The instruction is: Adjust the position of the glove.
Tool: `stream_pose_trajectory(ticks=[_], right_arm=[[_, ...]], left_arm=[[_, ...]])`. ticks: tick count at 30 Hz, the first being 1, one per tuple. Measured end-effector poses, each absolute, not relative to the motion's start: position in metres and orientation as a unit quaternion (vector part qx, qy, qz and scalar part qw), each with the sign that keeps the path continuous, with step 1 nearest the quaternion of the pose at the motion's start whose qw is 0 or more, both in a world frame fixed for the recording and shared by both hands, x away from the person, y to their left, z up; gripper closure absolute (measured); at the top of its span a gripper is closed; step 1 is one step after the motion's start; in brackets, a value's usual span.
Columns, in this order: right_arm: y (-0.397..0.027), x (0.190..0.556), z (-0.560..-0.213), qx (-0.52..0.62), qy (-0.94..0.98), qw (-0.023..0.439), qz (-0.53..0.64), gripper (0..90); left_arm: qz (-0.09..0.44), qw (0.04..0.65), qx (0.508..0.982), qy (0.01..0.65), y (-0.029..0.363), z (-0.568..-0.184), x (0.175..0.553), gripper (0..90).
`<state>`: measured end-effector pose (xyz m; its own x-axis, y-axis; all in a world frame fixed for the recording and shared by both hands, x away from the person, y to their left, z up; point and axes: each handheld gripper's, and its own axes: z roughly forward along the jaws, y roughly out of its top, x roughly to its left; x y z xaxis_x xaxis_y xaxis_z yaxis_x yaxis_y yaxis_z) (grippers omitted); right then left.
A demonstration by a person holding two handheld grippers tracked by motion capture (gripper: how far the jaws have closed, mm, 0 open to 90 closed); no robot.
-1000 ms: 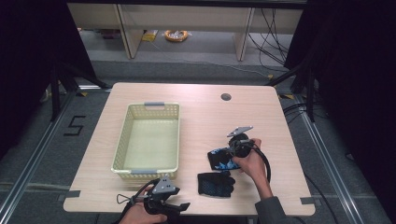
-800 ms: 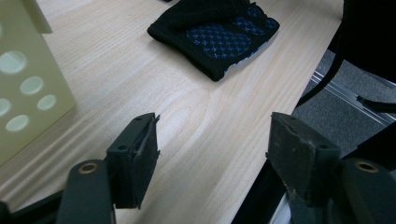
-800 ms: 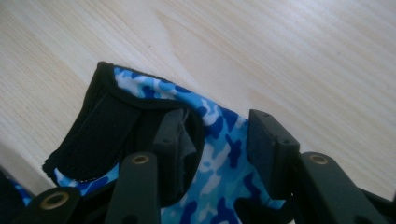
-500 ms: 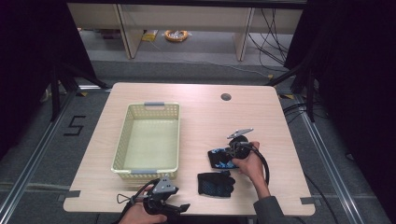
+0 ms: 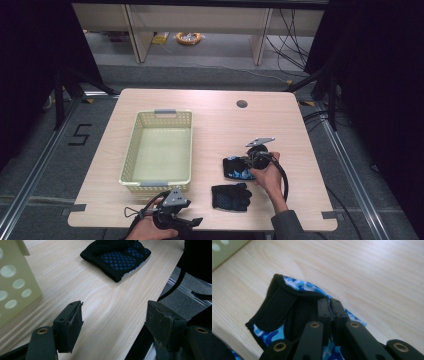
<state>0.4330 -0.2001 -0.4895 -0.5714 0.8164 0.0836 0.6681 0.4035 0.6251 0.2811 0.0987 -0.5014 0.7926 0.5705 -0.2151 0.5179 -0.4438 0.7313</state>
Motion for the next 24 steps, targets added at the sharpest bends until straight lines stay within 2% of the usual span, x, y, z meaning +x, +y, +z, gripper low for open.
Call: stream_pose_trajectory(ticks=[1,6,7,14,18,24], right_arm=[[-0.2,0.433,-0.49,0.442,0.824,0.135,0.328,88.3],[-0.204,0.427,-0.473,0.442,0.815,0.14,0.347,88.3],[-0.206,0.427,-0.471,0.43,0.814,0.154,0.358,88.3],[-0.208,0.401,-0.443,0.43,0.813,0.151,0.364,88.2],[-0.207,0.385,-0.437,0.415,0.811,0.158,0.381,88.1],[-0.2,0.358,-0.44,0.416,0.809,0.141,0.39,88.1]], left_arm=[[0.03,0.42,0.848,0.322,0.099,-0.501,0.281,29.0],[0.033,0.42,0.847,0.325,0.103,-0.499,0.281,28.5],[0.031,0.423,0.843,0.331,0.103,-0.499,0.28,28.5],[0.034,0.42,0.842,0.336,0.11,-0.499,0.281,28.0],[0.035,0.418,0.841,0.342,0.112,-0.499,0.281,26.7],[0.038,0.42,0.84,0.343,0.119,-0.498,0.281,26.1]])
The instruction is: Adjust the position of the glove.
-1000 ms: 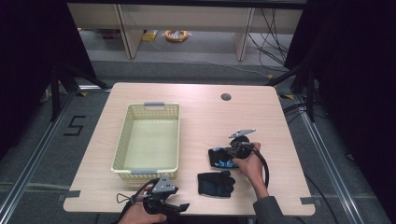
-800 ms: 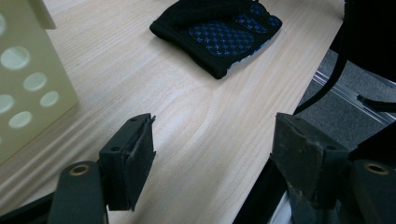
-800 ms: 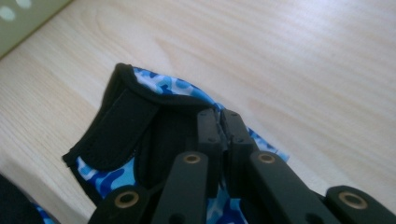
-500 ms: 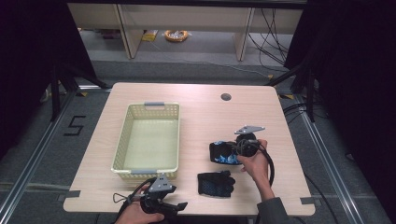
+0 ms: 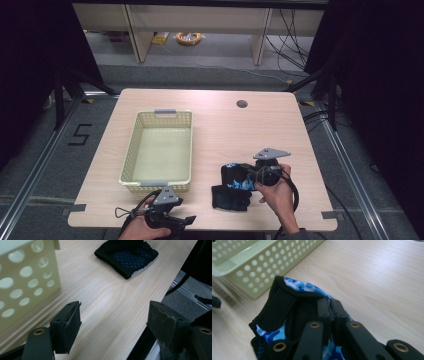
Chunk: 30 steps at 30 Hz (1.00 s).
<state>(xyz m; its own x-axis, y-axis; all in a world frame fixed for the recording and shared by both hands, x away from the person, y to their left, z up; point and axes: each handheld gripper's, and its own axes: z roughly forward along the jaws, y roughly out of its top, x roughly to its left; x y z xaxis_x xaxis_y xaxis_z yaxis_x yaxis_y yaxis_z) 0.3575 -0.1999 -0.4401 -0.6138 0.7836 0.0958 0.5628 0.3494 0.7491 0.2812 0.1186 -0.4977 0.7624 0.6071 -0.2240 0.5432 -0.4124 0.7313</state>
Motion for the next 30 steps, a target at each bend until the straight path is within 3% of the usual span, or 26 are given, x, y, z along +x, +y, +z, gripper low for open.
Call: stream_pose_trajectory(ticks=[30], right_arm=[[-0.173,0.324,-0.47,0.422,0.819,0.132,0.365,87.1]], left_arm=[[0.036,0.419,0.837,0.351,0.123,-0.5,0.281,26.5]])
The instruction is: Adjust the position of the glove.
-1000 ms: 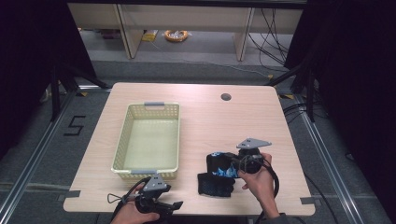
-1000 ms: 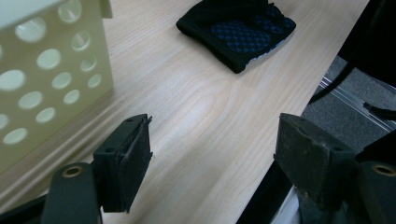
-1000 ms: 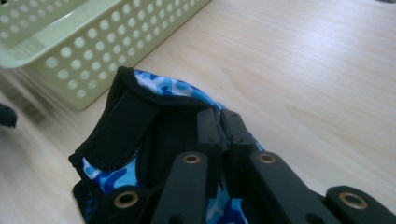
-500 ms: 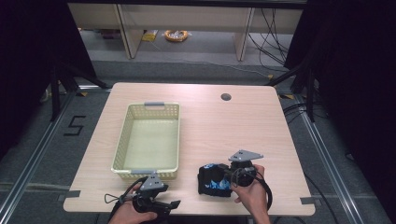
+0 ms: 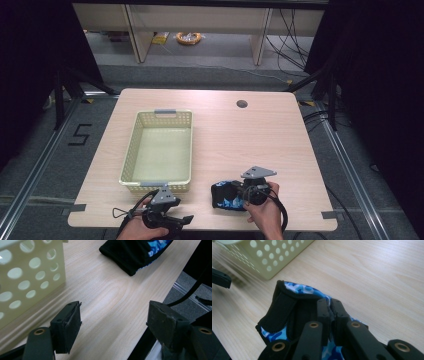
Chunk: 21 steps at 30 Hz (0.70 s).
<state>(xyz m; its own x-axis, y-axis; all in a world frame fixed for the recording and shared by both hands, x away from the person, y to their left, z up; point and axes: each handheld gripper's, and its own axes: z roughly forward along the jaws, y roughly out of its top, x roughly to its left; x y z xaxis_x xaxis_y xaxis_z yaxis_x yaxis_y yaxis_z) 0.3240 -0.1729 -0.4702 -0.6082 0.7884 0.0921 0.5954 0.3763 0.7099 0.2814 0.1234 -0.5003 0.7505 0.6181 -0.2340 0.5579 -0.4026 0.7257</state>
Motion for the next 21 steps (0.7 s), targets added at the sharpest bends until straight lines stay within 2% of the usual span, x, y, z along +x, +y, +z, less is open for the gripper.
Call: stream_pose_trajectory(ticks=[16,19,21], right_arm=[[-0.17,0.326,-0.483,0.438,0.819,0.12,0.352,83.8],[-0.171,0.325,-0.484,0.433,0.821,0.131,0.349,76.0],[-0.171,0.323,-0.482,0.444,0.814,0.122,0.355,72.4]], left_arm=[[0.037,0.411,0.842,0.346,0.123,-0.502,0.281,27.0],[0.033,0.413,0.837,0.356,0.122,-0.502,0.281,27.2],[0.035,0.415,0.839,0.349,0.123,-0.501,0.281,27.3]])
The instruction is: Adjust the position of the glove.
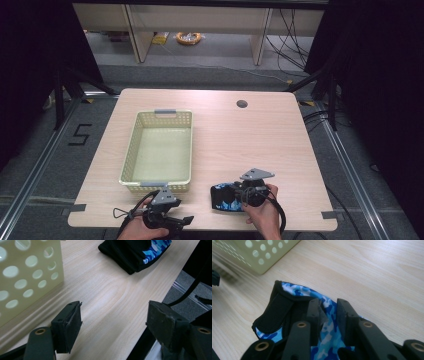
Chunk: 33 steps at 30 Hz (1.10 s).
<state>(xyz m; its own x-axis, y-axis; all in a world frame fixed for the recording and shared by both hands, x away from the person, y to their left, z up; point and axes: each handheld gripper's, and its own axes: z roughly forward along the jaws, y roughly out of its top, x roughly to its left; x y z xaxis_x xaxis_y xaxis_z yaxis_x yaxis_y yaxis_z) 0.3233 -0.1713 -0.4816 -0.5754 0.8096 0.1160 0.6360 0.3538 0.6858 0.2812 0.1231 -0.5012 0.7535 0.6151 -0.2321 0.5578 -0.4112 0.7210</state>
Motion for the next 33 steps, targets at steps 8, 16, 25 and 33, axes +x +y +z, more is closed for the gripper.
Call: stream_pose_trajectory(ticks=[8,16,25,33], right_arm=[[-0.192,0.319,-0.472,0.455,0.792,0.13,0.386,61.2],[-0.223,0.313,-0.473,0.479,0.775,0.131,0.391,60.5],[-0.224,0.315,-0.482,0.485,0.779,0.097,0.386,58.3],[-0.218,0.319,-0.49,0.5,0.782,0.067,0.366,55.1]], left_arm=[[0.032,0.412,0.84,0.352,0.124,-0.501,0.282,28.3],[0.035,0.417,0.838,0.351,0.122,-0.499,0.285,29.7],[0.021,0.431,0.831,0.35,0.105,-0.497,0.289,36.3],[0.014,0.43,0.837,0.339,0.085,-0.497,0.301,41.6]])
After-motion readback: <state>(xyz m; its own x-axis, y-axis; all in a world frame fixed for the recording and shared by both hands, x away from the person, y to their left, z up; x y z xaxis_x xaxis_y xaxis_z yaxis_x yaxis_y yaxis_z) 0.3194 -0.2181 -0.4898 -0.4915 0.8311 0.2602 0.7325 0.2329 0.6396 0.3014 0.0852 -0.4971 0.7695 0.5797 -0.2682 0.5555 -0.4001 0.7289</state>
